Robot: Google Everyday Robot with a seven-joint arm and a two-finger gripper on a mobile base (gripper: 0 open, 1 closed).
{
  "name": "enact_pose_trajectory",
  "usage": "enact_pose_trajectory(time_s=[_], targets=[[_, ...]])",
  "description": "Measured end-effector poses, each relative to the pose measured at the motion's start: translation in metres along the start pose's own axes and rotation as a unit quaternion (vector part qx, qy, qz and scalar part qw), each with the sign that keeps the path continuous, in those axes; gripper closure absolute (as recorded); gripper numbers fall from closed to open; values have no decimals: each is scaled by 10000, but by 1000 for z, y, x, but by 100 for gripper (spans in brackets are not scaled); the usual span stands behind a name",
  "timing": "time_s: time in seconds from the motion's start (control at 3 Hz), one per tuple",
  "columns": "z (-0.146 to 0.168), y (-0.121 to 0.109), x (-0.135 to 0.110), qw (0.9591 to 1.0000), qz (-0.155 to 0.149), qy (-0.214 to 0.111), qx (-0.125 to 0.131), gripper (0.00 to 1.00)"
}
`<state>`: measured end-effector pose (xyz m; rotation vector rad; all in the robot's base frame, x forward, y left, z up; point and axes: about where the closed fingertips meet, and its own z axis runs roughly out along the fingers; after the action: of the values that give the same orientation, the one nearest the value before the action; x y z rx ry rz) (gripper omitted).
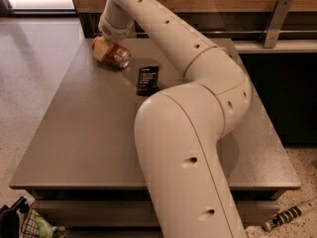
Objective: Knock coke can over
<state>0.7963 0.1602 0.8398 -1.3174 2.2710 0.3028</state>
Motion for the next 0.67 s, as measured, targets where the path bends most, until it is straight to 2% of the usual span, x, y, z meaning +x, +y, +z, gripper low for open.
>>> enact_pose_trajectory(time_s=[0.33, 0.67], targets=[[15, 5, -5, 9997, -128, 11, -189, 100], [15, 5, -6, 9997, -128, 12, -189, 85]])
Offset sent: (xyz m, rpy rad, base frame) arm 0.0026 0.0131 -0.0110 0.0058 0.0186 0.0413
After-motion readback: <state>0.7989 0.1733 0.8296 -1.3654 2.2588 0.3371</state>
